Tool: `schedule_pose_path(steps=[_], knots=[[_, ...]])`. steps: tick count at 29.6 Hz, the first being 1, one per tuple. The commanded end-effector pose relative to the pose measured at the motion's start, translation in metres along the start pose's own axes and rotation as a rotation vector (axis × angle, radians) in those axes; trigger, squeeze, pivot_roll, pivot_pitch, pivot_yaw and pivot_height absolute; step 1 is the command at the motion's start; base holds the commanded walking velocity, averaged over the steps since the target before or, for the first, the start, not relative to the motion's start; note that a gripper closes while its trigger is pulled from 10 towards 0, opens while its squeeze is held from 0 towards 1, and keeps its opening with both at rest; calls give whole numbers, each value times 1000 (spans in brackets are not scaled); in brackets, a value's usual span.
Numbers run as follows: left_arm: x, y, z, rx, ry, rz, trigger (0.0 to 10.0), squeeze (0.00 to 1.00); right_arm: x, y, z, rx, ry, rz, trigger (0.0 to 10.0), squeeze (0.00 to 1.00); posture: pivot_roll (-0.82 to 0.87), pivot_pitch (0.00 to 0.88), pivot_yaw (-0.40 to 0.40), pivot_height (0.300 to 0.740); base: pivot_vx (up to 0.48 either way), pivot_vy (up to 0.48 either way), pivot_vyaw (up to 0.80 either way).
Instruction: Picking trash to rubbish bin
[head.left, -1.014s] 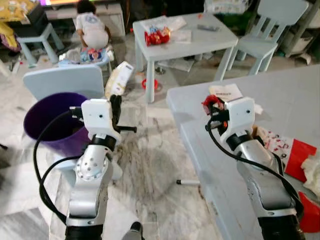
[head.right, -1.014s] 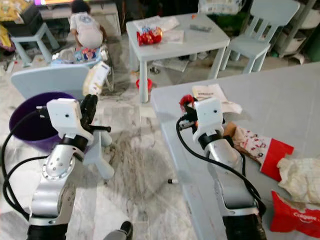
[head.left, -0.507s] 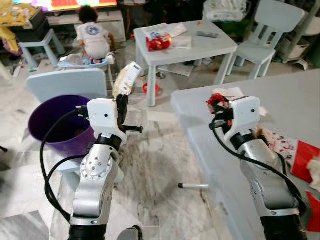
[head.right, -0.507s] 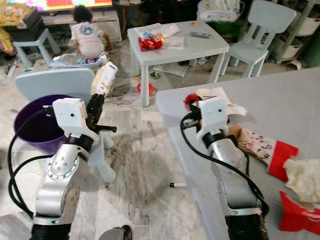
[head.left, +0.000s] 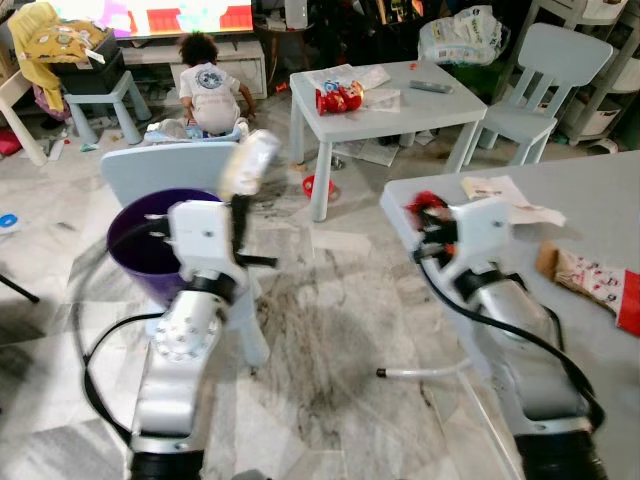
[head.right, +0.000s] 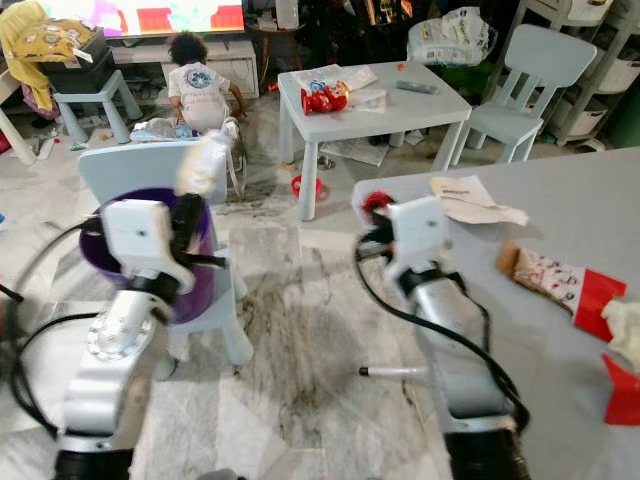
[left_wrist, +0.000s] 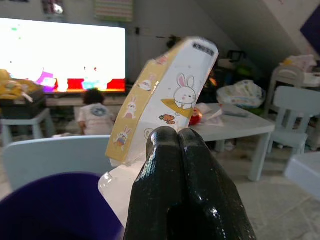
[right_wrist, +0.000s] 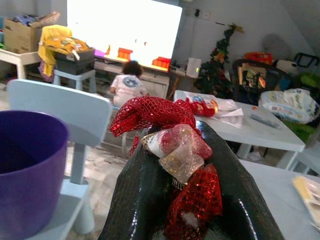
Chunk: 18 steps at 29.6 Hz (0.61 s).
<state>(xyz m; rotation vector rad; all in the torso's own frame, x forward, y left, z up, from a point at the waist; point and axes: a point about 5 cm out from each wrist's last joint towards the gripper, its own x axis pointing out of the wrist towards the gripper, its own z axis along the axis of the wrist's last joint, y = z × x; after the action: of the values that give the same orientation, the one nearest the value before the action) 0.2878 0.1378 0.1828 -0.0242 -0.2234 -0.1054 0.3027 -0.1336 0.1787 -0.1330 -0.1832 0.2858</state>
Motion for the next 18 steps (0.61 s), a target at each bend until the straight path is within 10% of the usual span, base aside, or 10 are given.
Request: schedule_pose_path(steps=[1,10,18], knots=[[2,-9,1,-13,-3,-28,0,0,-3,-9,0,-16,0,-24,0,0,57,100,-61,740,0,480,0],[3,-9,0,-11,0,-28,0,0,-2,-9,0,-23,-2,-22,0,0,56,96,-61,740,0,480,0],[3,-11,1,-9,-14,-29,0,0,-3,-10,0,-23,-2,-19,0,0,53,97,-62,740,0,0,474]])
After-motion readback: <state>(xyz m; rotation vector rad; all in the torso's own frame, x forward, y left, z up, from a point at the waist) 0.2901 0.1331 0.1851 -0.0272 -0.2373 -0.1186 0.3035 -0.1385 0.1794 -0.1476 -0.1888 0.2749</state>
